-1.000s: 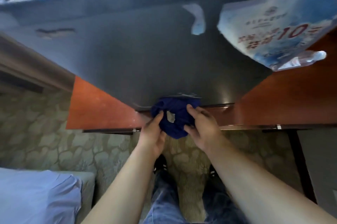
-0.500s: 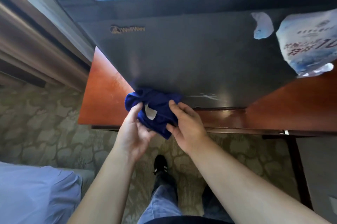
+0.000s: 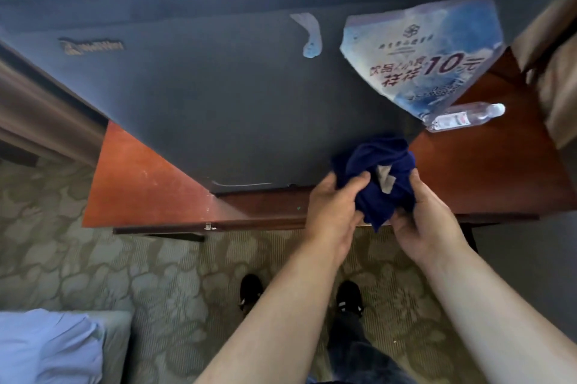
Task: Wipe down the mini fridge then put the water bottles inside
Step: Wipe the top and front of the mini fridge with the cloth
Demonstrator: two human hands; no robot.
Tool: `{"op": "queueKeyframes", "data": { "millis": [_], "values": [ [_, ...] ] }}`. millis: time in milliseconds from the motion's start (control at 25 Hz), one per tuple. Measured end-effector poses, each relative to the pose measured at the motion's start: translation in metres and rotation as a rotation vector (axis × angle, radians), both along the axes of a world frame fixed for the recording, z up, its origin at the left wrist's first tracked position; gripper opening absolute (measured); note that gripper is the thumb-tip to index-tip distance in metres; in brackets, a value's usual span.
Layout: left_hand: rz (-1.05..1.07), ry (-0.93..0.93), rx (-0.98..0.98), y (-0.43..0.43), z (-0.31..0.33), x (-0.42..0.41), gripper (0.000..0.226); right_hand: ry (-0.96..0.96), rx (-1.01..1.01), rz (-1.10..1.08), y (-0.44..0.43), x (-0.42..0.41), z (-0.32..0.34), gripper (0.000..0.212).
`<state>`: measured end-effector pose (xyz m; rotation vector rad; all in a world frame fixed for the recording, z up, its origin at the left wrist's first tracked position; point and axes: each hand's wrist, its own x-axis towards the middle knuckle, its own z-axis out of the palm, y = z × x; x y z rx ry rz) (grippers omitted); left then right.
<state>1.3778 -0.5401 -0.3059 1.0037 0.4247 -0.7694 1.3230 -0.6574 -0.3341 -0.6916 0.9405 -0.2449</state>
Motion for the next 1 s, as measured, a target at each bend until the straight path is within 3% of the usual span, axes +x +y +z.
{"op": "queueKeyframes", "data": {
  "millis": [400, 560, 720, 840, 1000],
  "values": [
    [0.140, -0.012, -0.005, 0.070, -0.005, 0.008, 0.032, -0.030, 0.058, 0.008, 0.065, 0.013, 0.007, 0.032],
    [0.262, -0.045, 0.085, 0.157, -0.016, 0.042, 0.032, -0.019, 0.046, 0.157, 0.154, 0.051, 0.003, 0.022],
    [0.261, -0.090, 0.203, 0.222, -0.035, 0.064, 0.024, 0.012, 0.069, 0.233, 0.227, 0.080, -0.020, 0.033],
    [0.260, -0.129, 0.291, 0.242, -0.058, 0.081, 0.015, 0.056, 0.078, 0.268, 0.242, 0.103, -0.039, 0.026],
    [0.233, -0.076, 0.339, 0.232, -0.094, 0.095, 0.019, 0.145, 0.085, 0.210, 0.229, 0.115, -0.066, 0.027]
  ]
}}
